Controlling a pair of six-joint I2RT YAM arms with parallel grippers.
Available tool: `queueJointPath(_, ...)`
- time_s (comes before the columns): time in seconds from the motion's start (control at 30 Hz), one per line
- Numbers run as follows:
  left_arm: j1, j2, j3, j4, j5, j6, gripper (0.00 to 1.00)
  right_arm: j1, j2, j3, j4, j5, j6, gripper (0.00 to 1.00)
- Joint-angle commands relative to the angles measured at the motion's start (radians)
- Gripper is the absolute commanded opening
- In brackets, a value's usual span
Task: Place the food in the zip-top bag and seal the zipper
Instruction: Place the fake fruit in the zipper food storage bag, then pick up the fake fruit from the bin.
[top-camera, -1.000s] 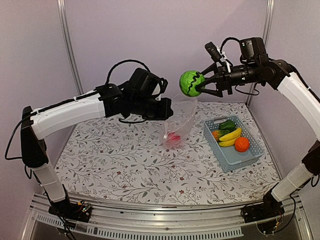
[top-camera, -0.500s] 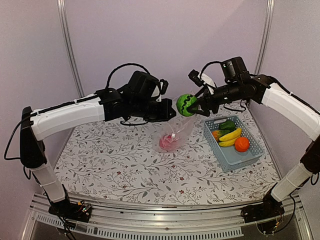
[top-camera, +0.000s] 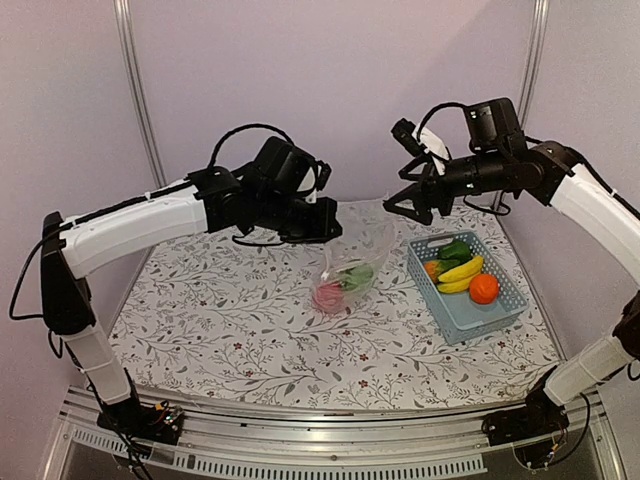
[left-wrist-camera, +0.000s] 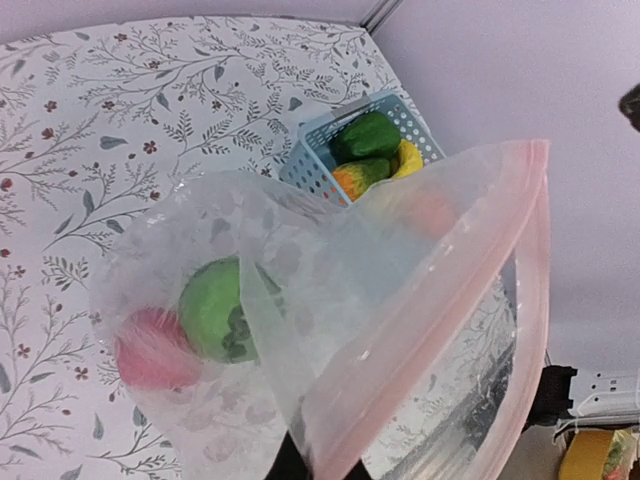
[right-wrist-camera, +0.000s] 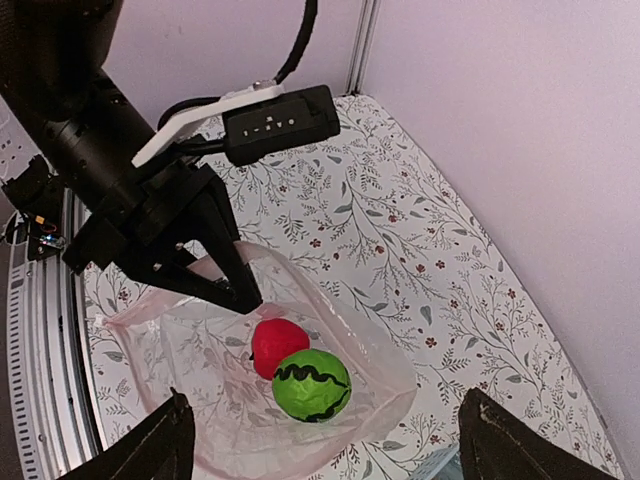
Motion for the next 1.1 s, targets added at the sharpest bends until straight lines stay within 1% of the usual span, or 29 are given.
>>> queueJointPath(0.0, 0.049, -0.014, 0.151, -0.301, -0.155, 0.119, 0.00, -0.031, -0.090, 0.005, -0.038, 0.008, -0.014, 0.90)
queueJointPath(0.07, 0.081, -0.042, 0.196, -0.438, -0.249, 0.138, 0.00, -0.088, -0.113, -0.012, -0.041, -0.001, -0.012, 0.91)
queueJointPath(0.13, 0.102, -0.083, 0.210, -0.489, -0.302, 0.133, 0.00, -0.166, -0.124, -0.030, -0.048, -0.038, 0.006, 0.91)
queueJointPath(0.17, 0.101, -0.107, 0.196, -0.469, -0.290, 0.134, 0.00, -0.210, -0.129, -0.043, -0.050, -0.058, 0.014, 0.91)
queueJointPath(0.2, 0.100, -0.107, 0.180, -0.439, -0.222, 0.146, 0.00, -0.249, -0.134, -0.062, -0.051, -0.071, 0.019, 0.91)
queueJointPath(0.23, 0.100, -0.086, 0.186, -0.436, -0.149, 0.155, 0.00, -0.284, -0.138, -0.083, -0.051, -0.076, 0.019, 0.90)
queueJointPath(0.27, 0.097, -0.059, 0.223, -0.471, -0.118, 0.158, 0.00, -0.314, -0.140, -0.104, -0.052, -0.076, 0.015, 0.90)
queueJointPath(0.3, 0.097, -0.040, 0.258, -0.513, -0.136, 0.169, 0.00, -0.340, -0.137, -0.127, -0.053, -0.077, 0.011, 0.90)
queueJointPath(0.33, 0.096, -0.039, 0.261, -0.525, -0.195, 0.173, 0.00, -0.364, -0.135, -0.148, -0.058, -0.076, 0.005, 0.90)
queueJointPath(0.37, 0.099, -0.046, 0.231, -0.497, -0.239, 0.163, 0.00, -0.389, -0.129, -0.171, -0.062, -0.073, 0.001, 0.89)
queueJointPath(0.4, 0.099, -0.047, 0.208, -0.456, -0.179, 0.159, 0.00, -0.401, -0.124, -0.188, -0.071, -0.074, -0.001, 0.89)
queueJointPath(0.43, 0.095, -0.035, 0.210, -0.417, -0.077, 0.160, 0.00, -0.412, -0.118, -0.204, -0.078, -0.076, -0.004, 0.88)
queueJointPath(0.47, 0.082, -0.016, 0.230, -0.404, -0.028, 0.160, 0.00, -0.418, -0.117, -0.217, -0.086, -0.071, -0.004, 0.87)
queueJointPath(0.5, 0.066, 0.005, 0.257, -0.419, -0.048, 0.167, 0.00, -0.423, -0.114, -0.228, -0.095, -0.064, -0.002, 0.86)
queueJointPath(0.53, 0.059, 0.019, 0.279, -0.447, -0.107, 0.173, 0.00, -0.423, -0.116, -0.242, -0.102, -0.050, -0.004, 0.85)
queueJointPath(0.57, 0.060, 0.028, 0.290, -0.472, -0.155, 0.171, 0.00, -0.424, -0.119, -0.257, -0.106, -0.030, -0.010, 0.85)
queueJointPath(0.6, 0.064, 0.033, 0.289, -0.486, -0.174, 0.169, 0.00, -0.426, -0.129, -0.274, -0.110, -0.001, -0.016, 0.84)
queueJointPath(0.67, 0.063, 0.027, 0.248, -0.456, -0.155, 0.171, 0.00, -0.426, -0.145, -0.320, -0.113, 0.035, -0.038, 0.84)
queueJointPath(0.73, 0.062, 0.008, 0.157, -0.361, -0.110, 0.166, 0.00, -0.426, -0.160, -0.377, -0.112, 0.080, -0.063, 0.84)
queueJointPath(0.8, 0.060, 0.001, 0.100, -0.294, -0.080, 0.145, 0.00, -0.428, -0.150, -0.421, -0.114, 0.140, -0.065, 0.83)
queueJointPath(0.9, 0.053, 0.001, 0.080, -0.272, -0.072, 0.134, 0.00, -0.448, -0.129, -0.462, -0.113, 0.201, -0.061, 0.83)
queueJointPath(1.07, 0.045, -0.001, 0.088, -0.258, -0.057, 0.150, 0.00, -0.478, -0.106, -0.494, -0.093, 0.276, -0.075, 0.84)
